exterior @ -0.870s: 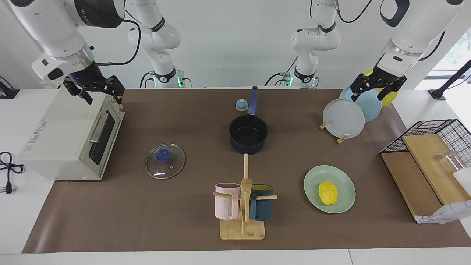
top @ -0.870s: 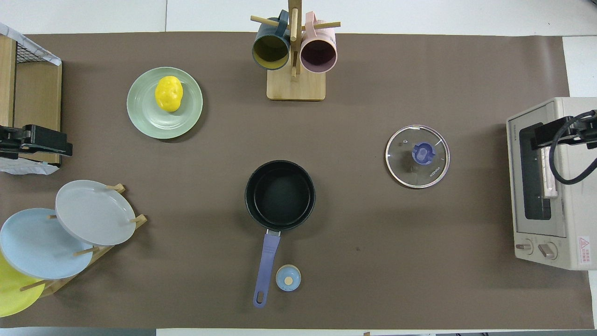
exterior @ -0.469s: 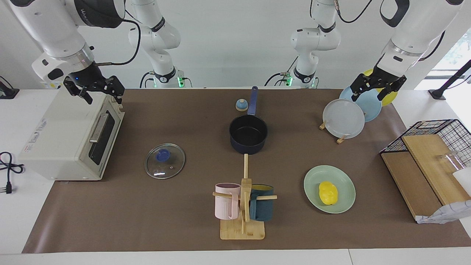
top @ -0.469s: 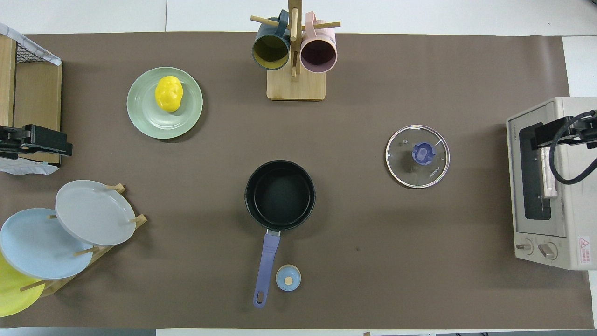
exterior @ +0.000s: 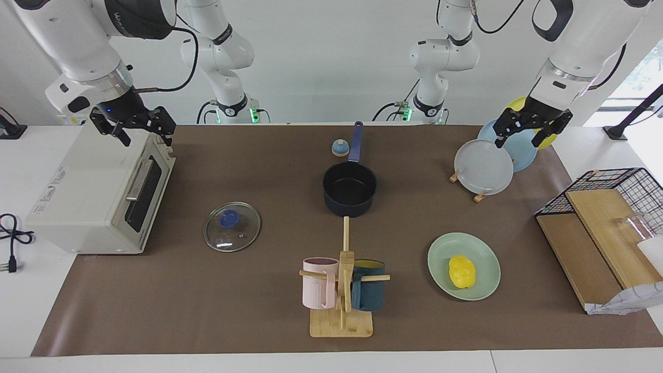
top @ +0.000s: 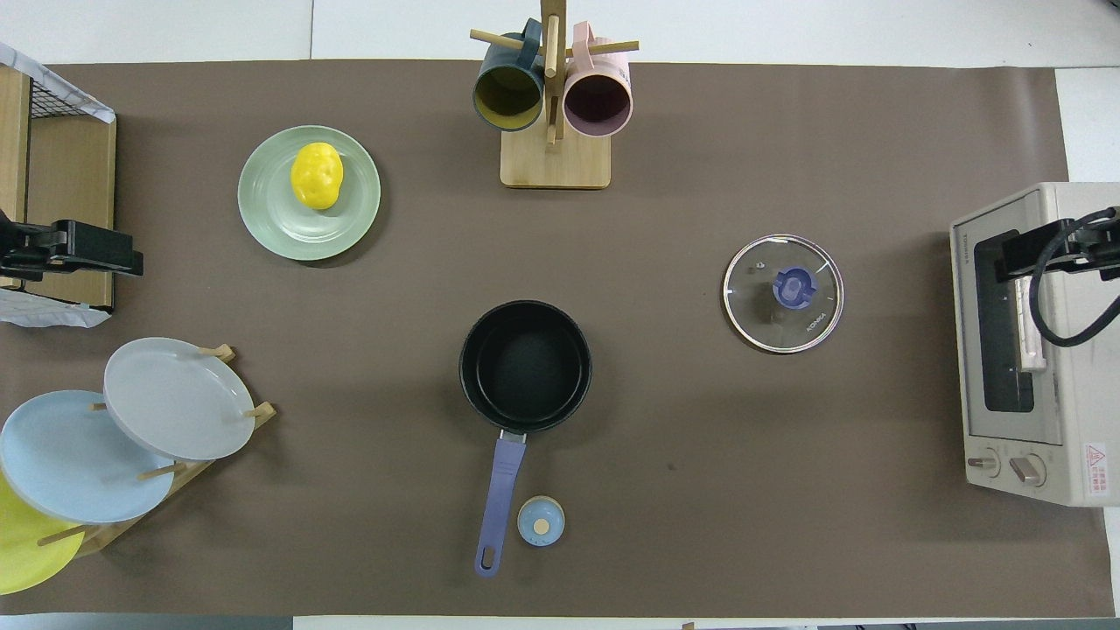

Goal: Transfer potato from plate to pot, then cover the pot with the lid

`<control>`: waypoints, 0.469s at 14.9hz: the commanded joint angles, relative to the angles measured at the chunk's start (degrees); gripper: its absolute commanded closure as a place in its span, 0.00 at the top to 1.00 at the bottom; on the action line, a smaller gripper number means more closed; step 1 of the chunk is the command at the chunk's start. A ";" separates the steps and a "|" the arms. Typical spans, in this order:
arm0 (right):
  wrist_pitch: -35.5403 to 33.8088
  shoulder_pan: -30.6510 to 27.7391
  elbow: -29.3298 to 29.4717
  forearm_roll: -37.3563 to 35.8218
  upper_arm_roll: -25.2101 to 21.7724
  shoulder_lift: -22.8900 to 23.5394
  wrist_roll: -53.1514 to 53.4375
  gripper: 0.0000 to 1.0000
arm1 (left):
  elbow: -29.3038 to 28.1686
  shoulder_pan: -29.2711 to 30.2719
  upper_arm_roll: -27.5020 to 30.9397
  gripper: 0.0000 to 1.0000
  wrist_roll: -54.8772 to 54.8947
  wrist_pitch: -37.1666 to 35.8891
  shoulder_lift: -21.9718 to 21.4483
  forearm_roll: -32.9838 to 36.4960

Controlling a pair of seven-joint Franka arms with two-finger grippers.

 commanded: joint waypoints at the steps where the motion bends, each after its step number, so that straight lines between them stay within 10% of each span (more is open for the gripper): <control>1: -0.97 -0.51 0.32 0.50 -0.27 -0.02 -0.61 1.00 | 8.02 -1.89 0.41 1.00 -0.83 0.14 10.91 -1.55; 7: 7.54 2.12 -2.06 0.85 2.54 3.13 -5.01 1.00 | 24.40 -3.56 0.50 1.00 -1.09 6.52 34.92 -3.05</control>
